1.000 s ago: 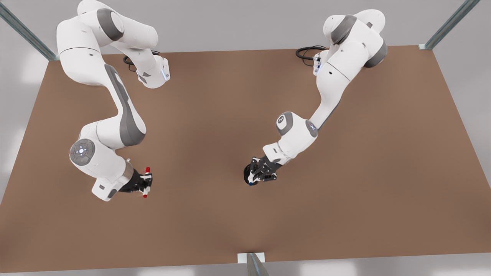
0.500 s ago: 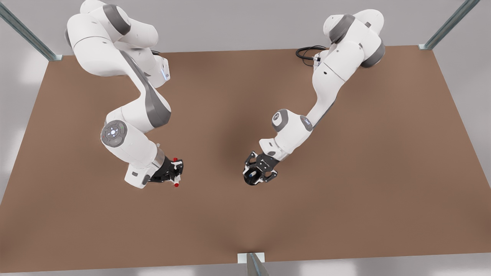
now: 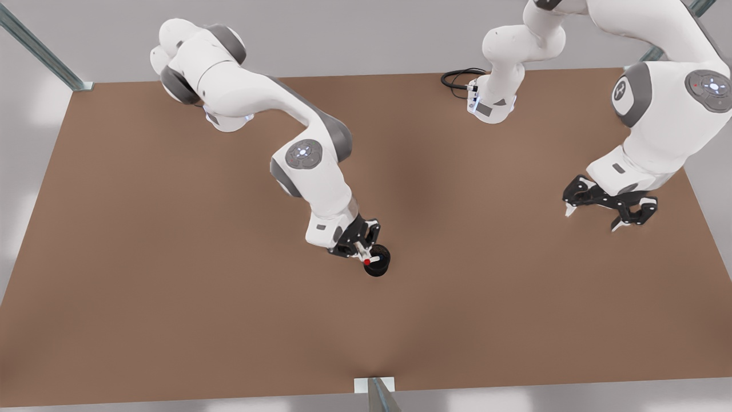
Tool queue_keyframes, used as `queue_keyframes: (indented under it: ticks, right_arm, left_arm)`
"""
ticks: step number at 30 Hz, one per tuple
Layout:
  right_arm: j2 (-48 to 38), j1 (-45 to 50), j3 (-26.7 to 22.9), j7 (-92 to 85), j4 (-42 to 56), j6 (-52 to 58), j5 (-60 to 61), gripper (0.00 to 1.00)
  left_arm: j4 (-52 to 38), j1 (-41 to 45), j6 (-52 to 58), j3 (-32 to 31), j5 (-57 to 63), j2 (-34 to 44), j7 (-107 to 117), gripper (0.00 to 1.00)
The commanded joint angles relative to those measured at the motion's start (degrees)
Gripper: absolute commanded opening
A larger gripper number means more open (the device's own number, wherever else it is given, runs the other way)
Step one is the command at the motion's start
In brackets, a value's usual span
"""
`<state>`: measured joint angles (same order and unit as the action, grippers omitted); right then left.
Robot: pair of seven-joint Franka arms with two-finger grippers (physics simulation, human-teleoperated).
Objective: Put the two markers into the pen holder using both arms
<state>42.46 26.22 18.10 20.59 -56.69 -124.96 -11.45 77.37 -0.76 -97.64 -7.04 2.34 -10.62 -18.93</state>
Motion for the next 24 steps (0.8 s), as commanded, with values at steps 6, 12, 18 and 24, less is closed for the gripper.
queue_keyframes:
  ticks: [6, 12, 18, 24]
  right_arm:
    - [5.0, 1.4, -1.0, 20.4, 0.3, -13.0, -1.1, 0.28]
    - [6.1, 2.9, -1.0, 23.1, -2.0, -15.5, -6.7, 0.28]
    - [6.4, 2.5, -1.1, 23.4, -4.6, -16.7, -9.6, 0.28]
    - [6.4, 2.5, -1.7, 23.5, -11.1, -21.7, -11.7, 0.28]
  left_arm:
    - [0.2, 0.6, 14.2, 1.1, -0.5, -1.5, 21.1, 1.00]
    - [0.2, 0.5, 14.1, 1.2, 0.0, -4.1, 21.1, 1.00]
    - [0.2, 0.3, 14.0, 1.7, -0.1, -4.2, 21.0, 1.00]
    - [0.2, -0.3, 12.3, 1.7, -0.1, -5.3, 20.9, 1.00]
